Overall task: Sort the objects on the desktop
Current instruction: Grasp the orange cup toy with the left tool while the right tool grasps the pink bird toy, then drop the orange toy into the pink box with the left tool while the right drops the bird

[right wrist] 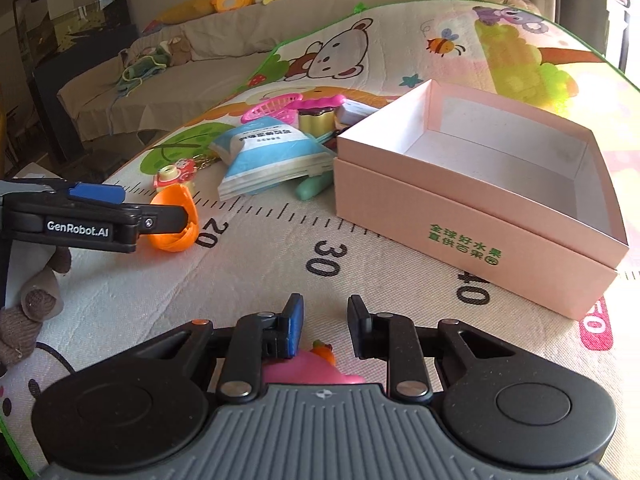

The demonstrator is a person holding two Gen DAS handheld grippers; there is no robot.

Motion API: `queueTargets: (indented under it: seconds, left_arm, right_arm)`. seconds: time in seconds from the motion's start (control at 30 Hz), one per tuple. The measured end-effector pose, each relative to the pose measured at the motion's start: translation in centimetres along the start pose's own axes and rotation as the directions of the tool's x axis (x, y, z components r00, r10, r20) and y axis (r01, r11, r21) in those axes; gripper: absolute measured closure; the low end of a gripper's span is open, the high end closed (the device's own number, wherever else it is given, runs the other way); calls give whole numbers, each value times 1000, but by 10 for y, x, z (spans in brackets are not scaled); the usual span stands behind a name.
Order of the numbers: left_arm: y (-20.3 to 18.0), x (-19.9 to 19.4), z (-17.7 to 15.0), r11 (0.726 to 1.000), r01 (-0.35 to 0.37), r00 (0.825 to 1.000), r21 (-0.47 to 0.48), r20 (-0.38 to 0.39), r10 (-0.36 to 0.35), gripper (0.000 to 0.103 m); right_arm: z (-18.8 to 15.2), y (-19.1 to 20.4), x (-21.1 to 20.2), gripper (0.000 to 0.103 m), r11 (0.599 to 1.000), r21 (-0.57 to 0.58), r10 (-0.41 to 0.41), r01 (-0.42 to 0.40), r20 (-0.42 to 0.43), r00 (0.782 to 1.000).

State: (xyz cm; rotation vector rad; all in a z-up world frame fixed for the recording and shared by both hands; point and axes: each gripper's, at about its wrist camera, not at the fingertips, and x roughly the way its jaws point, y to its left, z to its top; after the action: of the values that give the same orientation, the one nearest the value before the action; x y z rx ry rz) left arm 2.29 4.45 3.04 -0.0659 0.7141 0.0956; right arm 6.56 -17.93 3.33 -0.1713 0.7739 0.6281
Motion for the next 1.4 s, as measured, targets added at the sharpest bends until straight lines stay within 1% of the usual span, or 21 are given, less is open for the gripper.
queueTargets:
  seconds: [0.13, 0.23, 0.4, 0.57, 0.6, 0.63, 0.67, 0.7, 0.73, 0.8, 0.93, 1.0, 1.07, 1.13, 1.17, 1.2, 1.23, 1.27, 1.33, 1.37, 1.4]
  left_arm:
    - [-3, -4, -5, 999, 24, 1000, 21, -4, -24, 0]
    - [1, -9, -10, 999, 39, 999, 14, 1, -39, 0]
    - [4, -8, -11, 1000, 21, 1000, 7, -7, -21, 0]
    - [6, -7, -11, 1000, 12, 1000, 3, -4, -12, 0]
    - [6, -6, -11, 1000, 10, 1000, 2, -6, -10, 0]
    - [6, -5, -11, 1000, 9, 1000, 2, -8, -9, 0]
    - [6, -5, -12, 1000, 7, 1000, 3, -10, -7, 0]
    - [6, -5, -12, 1000, 6, 1000, 4, -9, -6, 0]
    - [6, -4, -11, 1000, 5, 1000, 6, -8, -5, 0]
    - [6, -3, -11, 1000, 9, 1000, 6, 2, -9, 0]
    - [0, 6, -7, 1000, 13, 1000, 25, 11, -14, 0]
    - [-5, 11, -6, 999, 26, 1000, 40, 6, -27, 0]
    - [-8, 16, -5, 998, 29, 1000, 49, -7, -28, 0]
    - [-10, 18, -6, 998, 28, 1000, 60, -13, -28, 4]
    - [-11, 19, -6, 998, 31, 999, 62, -18, -30, 14]
    - [-11, 21, -6, 998, 35, 999, 59, -25, -34, 23]
    - [-11, 21, -6, 998, 39, 999, 55, -26, -37, 25]
    - [-12, 21, -6, 998, 40, 999, 55, -25, -39, 29]
    - [-13, 18, -6, 996, 53, 999, 65, -17, -52, 41]
    - [-14, 16, -7, 995, 67, 998, 70, -17, -66, 43]
    - [-14, 13, -8, 994, 77, 997, 74, -13, -76, 43]
  right_arm:
    - [-2, -7, -3, 79, 1000, 18, -22, 22, 19, 1000]
    - [0, -5, -5, 79, 999, 7, -38, 37, 30, 999]
    - [5, 4, -12, 79, 999, -23, -33, 34, 62, 998]
    - [11, 11, -12, 79, 998, -53, -27, 30, 69, 997]
    - [11, 12, -13, 75, 998, -55, -25, 29, 68, 997]
    - [10, 12, -14, 65, 998, -51, -20, 23, 63, 998]
    - [9, 12, -17, 58, 999, -48, -10, 13, 60, 998]
    - [7, 12, -22, 42, 999, -50, 8, -5, 60, 998]
    - [4, 13, -26, 31, 998, -55, 23, -20, 63, 998]
    - [-3, 18, -37, 26, 995, -86, 56, -50, 60, 997]
    - [-23, 30, -43, 23, 986, -131, 103, -102, 1, 995]
    - [-32, 35, -43, 23, 984, -150, 95, -95, -8, 995]
    - [-35, 33, -41, 23, 988, -132, 85, -85, -9, 996]
    - [-34, 29, -40, 24, 992, -98, 85, -86, -14, 996]
    - [-33, 27, -39, 24, 993, -83, 79, -81, -17, 997]
    - [-32, 25, -38, 26, 995, -75, 65, -67, -22, 998]
    - [-31, 24, -37, 29, 996, -74, 57, -59, -28, 998]
    - [-30, 24, -36, 30, 996, -75, 47, -50, -34, 998]
    - [-30, 25, -36, 36, 996, -83, 30, -33, -41, 999]
    - [-30, 25, -36, 37, 996, -87, 24, -27, -42, 999]
    - [-31, 26, -37, 39, 996, -88, 20, -24, -42, 999]
